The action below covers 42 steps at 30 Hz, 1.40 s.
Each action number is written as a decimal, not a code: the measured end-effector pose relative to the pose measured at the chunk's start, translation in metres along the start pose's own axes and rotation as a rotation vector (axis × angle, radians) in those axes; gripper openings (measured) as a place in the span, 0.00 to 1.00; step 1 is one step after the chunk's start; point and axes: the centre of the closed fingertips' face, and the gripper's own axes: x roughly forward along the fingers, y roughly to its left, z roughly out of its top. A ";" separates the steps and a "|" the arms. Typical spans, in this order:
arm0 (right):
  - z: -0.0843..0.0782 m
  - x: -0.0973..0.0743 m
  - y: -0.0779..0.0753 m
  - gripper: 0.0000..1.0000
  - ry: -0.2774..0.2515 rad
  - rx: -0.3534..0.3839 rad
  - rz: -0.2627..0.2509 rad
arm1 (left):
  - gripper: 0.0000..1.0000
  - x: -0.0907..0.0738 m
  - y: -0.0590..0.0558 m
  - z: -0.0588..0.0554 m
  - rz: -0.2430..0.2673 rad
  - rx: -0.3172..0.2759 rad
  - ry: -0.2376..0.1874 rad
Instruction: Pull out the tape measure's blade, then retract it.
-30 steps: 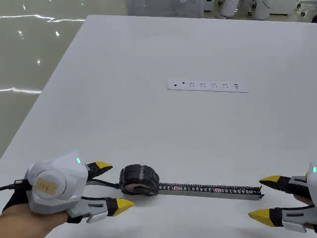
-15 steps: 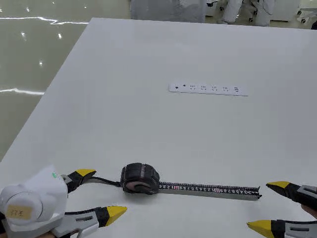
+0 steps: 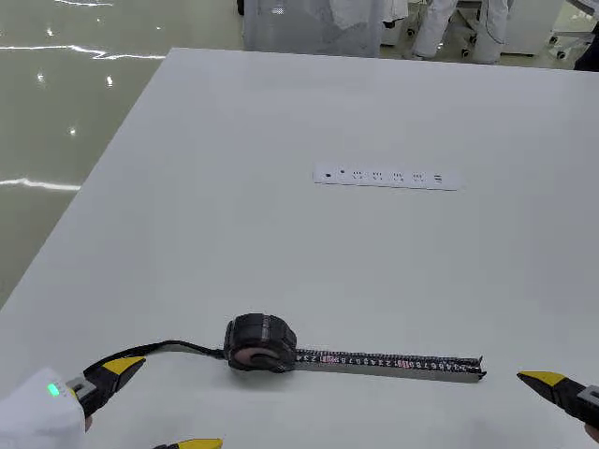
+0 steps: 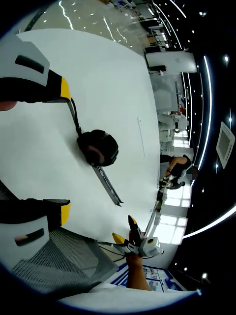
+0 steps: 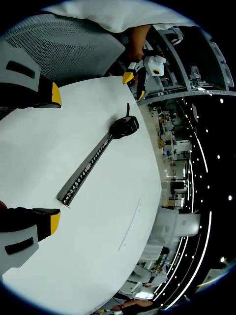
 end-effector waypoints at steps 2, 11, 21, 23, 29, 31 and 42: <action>-0.003 -0.002 0.004 0.84 -0.004 0.015 0.000 | 0.78 -0.003 -0.001 -0.002 0.008 -0.005 -0.002; -0.011 -0.007 0.017 0.95 -0.036 0.048 -0.017 | 0.84 -0.013 -0.002 -0.013 0.047 -0.061 -0.016; -0.013 -0.011 0.025 0.98 -0.050 0.059 -0.030 | 0.88 -0.019 0.004 -0.018 0.096 -0.092 -0.035; -0.012 -0.011 0.026 0.98 -0.054 0.069 -0.031 | 0.88 -0.019 0.003 -0.016 0.098 -0.092 -0.040; -0.016 -0.009 0.027 0.98 -0.041 0.069 -0.019 | 0.88 -0.017 0.004 -0.017 0.085 -0.095 -0.034; -0.016 -0.010 0.027 0.99 -0.045 0.077 -0.015 | 0.88 -0.017 0.003 -0.015 0.084 -0.093 -0.038; -0.018 -0.014 0.024 0.99 -0.047 0.074 -0.031 | 0.86 -0.011 -0.002 -0.015 0.063 -0.087 -0.024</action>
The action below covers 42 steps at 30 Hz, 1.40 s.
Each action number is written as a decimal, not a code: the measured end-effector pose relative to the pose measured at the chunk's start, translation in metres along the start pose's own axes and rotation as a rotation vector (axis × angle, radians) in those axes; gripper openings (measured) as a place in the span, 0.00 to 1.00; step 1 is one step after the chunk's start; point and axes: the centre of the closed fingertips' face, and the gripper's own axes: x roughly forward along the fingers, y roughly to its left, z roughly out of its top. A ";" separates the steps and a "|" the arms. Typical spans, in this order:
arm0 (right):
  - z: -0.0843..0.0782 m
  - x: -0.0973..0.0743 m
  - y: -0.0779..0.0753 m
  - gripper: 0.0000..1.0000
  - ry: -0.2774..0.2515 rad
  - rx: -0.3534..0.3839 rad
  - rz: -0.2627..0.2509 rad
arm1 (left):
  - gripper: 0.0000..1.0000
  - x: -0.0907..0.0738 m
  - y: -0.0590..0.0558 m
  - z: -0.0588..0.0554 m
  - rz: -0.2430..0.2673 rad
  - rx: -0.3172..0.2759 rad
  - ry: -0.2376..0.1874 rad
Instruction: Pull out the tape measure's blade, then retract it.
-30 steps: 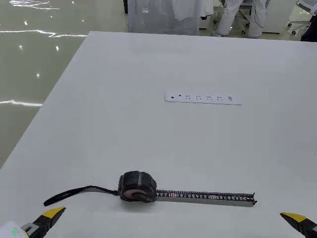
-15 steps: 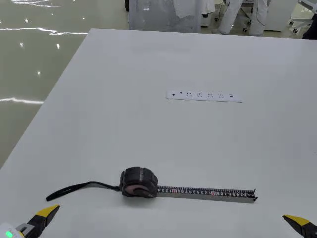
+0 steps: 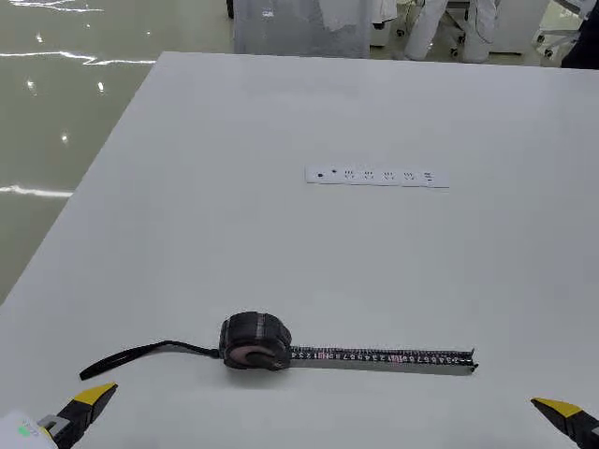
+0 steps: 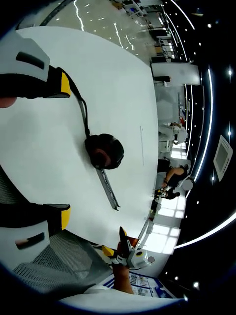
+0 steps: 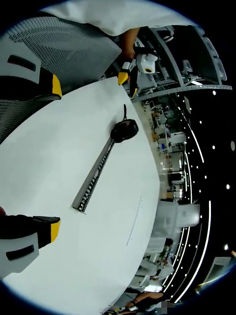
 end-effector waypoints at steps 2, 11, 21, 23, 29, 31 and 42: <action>-0.002 0.001 0.000 0.99 0.009 -0.004 -0.001 | 0.86 0.000 0.000 -0.001 0.000 -0.005 0.003; -0.003 0.002 0.001 0.99 0.012 -0.001 0.002 | 0.85 0.000 0.001 0.001 -0.002 -0.017 -0.001; 0.001 0.004 0.001 0.99 0.002 0.001 0.003 | 0.88 0.003 -0.004 0.004 -0.006 -0.020 -0.003; 0.002 0.005 0.000 0.99 0.002 -0.003 0.003 | 0.88 0.006 -0.006 0.007 -0.005 -0.015 0.000; 0.005 0.006 -0.005 0.99 -0.009 0.006 -0.001 | 0.86 0.015 -0.008 0.008 0.006 -0.010 0.008; 0.006 0.006 -0.006 0.99 -0.011 0.004 -0.006 | 0.86 0.017 -0.010 0.011 -0.008 -0.015 0.006; 0.012 0.011 -0.012 0.99 -0.020 -0.002 -0.008 | 0.87 0.031 -0.014 0.020 -0.022 -0.009 0.021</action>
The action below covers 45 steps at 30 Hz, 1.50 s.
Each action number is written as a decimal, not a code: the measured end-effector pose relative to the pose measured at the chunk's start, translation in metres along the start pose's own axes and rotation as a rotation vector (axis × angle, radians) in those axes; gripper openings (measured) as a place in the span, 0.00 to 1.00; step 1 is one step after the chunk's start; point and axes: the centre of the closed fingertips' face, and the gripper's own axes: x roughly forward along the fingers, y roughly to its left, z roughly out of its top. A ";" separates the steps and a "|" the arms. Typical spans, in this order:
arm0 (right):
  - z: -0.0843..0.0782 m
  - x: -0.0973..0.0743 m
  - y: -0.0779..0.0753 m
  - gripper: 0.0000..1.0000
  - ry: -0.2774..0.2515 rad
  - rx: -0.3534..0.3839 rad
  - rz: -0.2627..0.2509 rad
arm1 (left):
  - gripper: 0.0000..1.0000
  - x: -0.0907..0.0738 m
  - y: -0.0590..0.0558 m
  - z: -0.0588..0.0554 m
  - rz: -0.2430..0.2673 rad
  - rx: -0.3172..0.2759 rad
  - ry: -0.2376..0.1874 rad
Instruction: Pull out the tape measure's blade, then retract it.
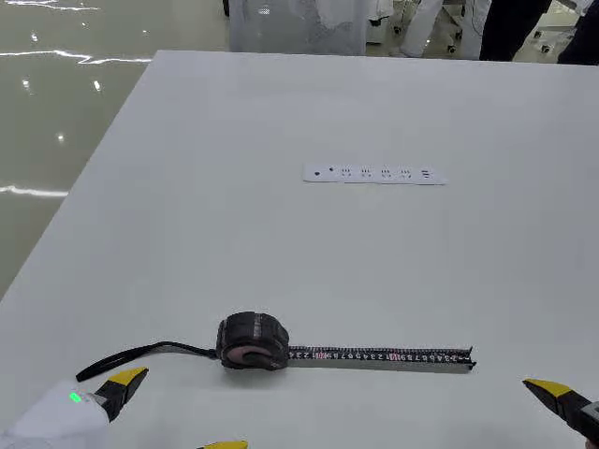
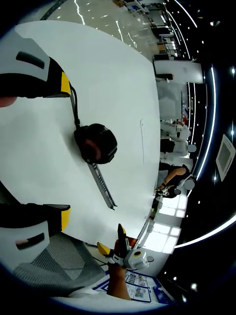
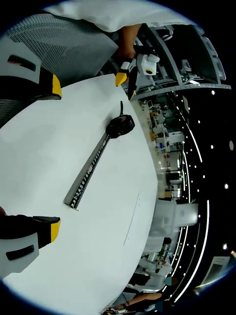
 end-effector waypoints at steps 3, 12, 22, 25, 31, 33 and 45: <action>0.000 0.002 0.000 0.99 0.002 -0.002 0.002 | 0.87 0.005 -0.001 0.004 -0.002 -0.006 0.000; 0.005 0.005 -0.002 0.99 -0.005 -0.003 0.005 | 0.86 0.021 -0.005 0.008 -0.005 -0.020 0.013; 0.005 0.006 -0.008 0.99 -0.004 -0.004 0.003 | 0.85 0.043 -0.007 0.018 -0.002 -0.029 0.022; 0.005 0.006 -0.008 0.99 -0.006 -0.003 0.003 | 0.85 0.051 -0.011 0.021 -0.010 -0.028 0.024; 0.007 0.006 -0.011 0.99 -0.008 -0.002 0.000 | 0.85 0.066 -0.016 0.020 -0.026 -0.024 0.039; 0.007 0.006 -0.012 0.99 -0.010 0.000 -0.001 | 0.85 0.071 -0.016 0.021 -0.029 -0.032 0.040; 0.006 0.006 -0.015 0.96 -0.005 0.003 0.001 | 0.83 0.084 -0.016 0.017 -0.021 -0.045 0.062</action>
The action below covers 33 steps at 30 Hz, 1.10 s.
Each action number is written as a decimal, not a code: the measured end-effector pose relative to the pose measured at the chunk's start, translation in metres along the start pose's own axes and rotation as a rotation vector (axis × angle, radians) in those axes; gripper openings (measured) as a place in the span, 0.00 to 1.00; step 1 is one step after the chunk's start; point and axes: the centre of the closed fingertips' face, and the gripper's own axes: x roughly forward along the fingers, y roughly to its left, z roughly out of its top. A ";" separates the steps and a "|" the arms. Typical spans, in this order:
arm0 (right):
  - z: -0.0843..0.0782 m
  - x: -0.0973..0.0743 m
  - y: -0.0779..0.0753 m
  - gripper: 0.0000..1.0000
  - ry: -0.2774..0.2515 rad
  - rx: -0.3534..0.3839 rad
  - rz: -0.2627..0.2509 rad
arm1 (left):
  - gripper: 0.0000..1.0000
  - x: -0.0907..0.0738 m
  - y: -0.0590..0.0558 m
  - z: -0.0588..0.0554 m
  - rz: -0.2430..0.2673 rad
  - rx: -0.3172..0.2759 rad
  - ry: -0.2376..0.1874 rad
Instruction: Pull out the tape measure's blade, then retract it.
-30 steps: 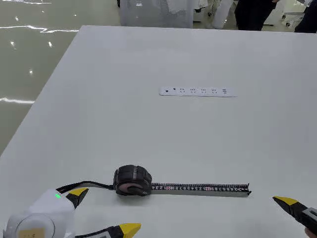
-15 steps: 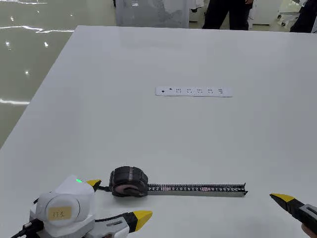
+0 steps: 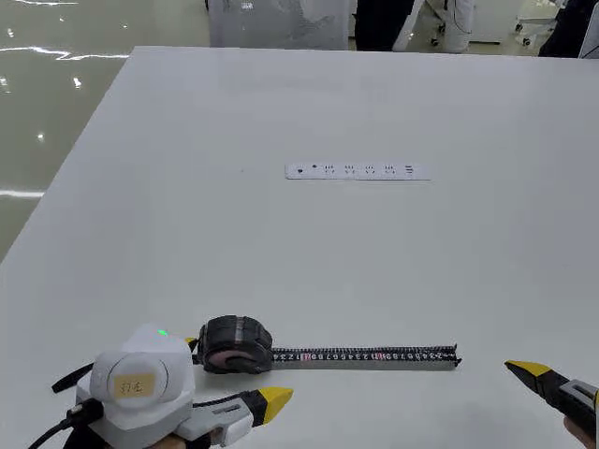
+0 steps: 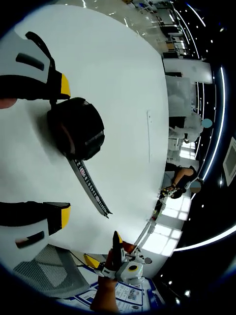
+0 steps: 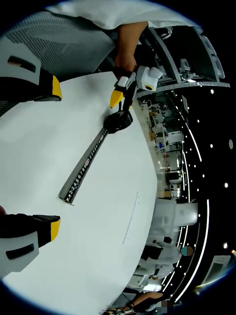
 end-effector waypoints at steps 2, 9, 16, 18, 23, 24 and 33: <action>0.000 0.001 0.000 0.96 0.002 -0.001 0.002 | 0.83 0.000 0.000 0.001 0.003 -0.028 -0.010; -0.001 0.009 -0.002 0.93 0.014 -0.009 0.017 | 0.84 0.004 -0.001 0.001 0.050 -0.046 -0.023; 0.002 0.013 -0.011 0.89 0.039 -0.048 0.039 | 0.81 0.011 0.006 0.001 0.112 -0.091 -0.037; 0.001 0.014 -0.016 0.85 0.054 -0.068 0.045 | 0.79 0.014 0.008 0.002 0.129 -0.118 -0.041; -0.001 0.016 -0.027 0.76 0.090 -0.101 0.062 | 0.78 0.017 0.012 0.003 0.169 -0.145 -0.052; -0.001 0.016 -0.029 0.74 0.095 -0.106 0.064 | 0.78 0.017 0.012 0.004 0.174 -0.148 -0.055; -0.005 0.021 -0.046 0.65 0.152 -0.159 0.087 | 0.75 0.020 0.016 0.004 0.238 -0.167 -0.061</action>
